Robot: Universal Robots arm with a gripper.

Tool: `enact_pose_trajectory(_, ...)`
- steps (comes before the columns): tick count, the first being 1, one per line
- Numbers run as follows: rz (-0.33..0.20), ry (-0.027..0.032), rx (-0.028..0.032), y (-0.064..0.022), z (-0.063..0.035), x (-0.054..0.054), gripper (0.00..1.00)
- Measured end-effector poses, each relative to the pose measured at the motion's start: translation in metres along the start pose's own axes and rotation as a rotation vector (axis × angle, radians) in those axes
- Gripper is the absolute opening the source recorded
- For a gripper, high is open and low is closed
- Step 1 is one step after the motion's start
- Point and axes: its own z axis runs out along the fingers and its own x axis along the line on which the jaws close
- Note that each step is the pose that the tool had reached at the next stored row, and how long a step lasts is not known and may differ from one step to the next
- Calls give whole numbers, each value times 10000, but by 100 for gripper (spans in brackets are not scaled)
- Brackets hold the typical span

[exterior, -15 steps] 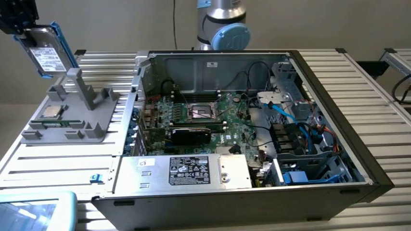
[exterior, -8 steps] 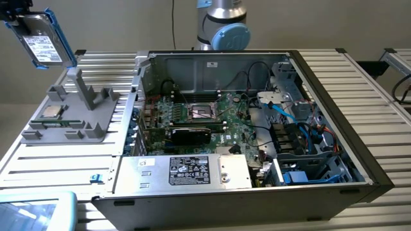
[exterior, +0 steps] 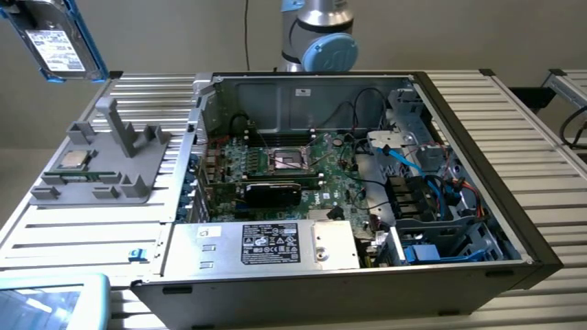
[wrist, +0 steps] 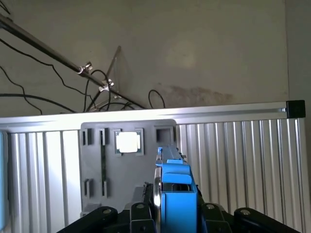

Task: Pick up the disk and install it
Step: 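Pick up the disk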

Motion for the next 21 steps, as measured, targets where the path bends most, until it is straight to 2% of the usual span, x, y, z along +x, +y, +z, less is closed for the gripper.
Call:
enact_pose_trajectory(5, 0, 0, 1, -117, -227, -9, 37)
enact_pose_trajectory(11, 0, 0, 0, -297, -489, -22, 37)
enact_pose_trajectory(14, 0, -12, 0, -409, -577, -24, 37)
enact_pose_trajectory(21, -2, -89, -9, -680, -730, -1, 37)
